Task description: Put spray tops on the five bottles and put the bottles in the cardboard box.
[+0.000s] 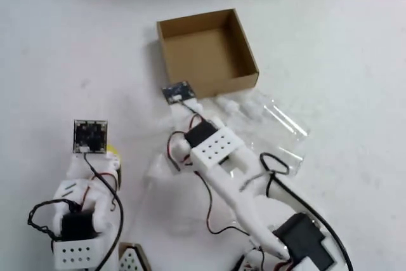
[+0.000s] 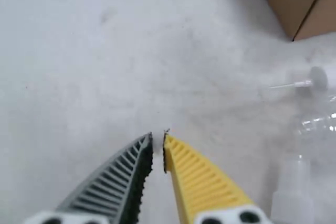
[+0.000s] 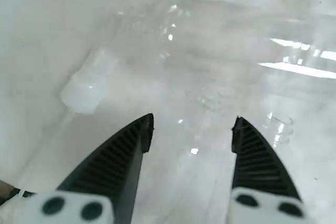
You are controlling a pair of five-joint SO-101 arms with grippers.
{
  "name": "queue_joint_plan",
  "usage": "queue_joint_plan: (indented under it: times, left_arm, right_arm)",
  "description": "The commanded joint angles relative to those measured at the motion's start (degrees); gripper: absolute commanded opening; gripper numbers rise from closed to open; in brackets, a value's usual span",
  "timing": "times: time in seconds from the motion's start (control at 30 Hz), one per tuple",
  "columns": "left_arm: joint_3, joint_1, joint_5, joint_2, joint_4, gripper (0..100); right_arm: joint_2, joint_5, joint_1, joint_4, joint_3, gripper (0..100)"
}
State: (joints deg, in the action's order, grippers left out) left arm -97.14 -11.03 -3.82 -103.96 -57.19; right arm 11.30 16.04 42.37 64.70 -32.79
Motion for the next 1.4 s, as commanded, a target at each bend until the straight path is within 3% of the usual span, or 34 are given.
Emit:
queue_joint_plan:
  times: [0.0, 0.27, 0.43, 0.63, 1.37]
  left_arm:
    - [0.1, -0.1, -0.5, -0.5, 0.8, 6]
    - [0.1, -1.5, -0.5, -0.6, 1.3, 6]
    - [0.1, -5.7, -0.4, -0.6, 3.2, 6]
    - [0.1, -5.4, -0.4, -0.6, 3.2, 6]
    - [0.1, -4.4, -0.4, -0.3, 2.7, 6]
  right_arm:
    - [5.8, 0.4, -2.2, 2.2, 3.7, 15.5]
    - [12.8, 1.0, -0.7, 1.1, 4.7, 15.1]
    - [12.0, 11.6, 3.5, -6.3, 1.8, 15.2]
    - [9.1, 12.1, 12.1, -17.5, -5.7, 15.2]
    - [-8.6, 12.0, 13.8, -22.4, -1.6, 15.6]
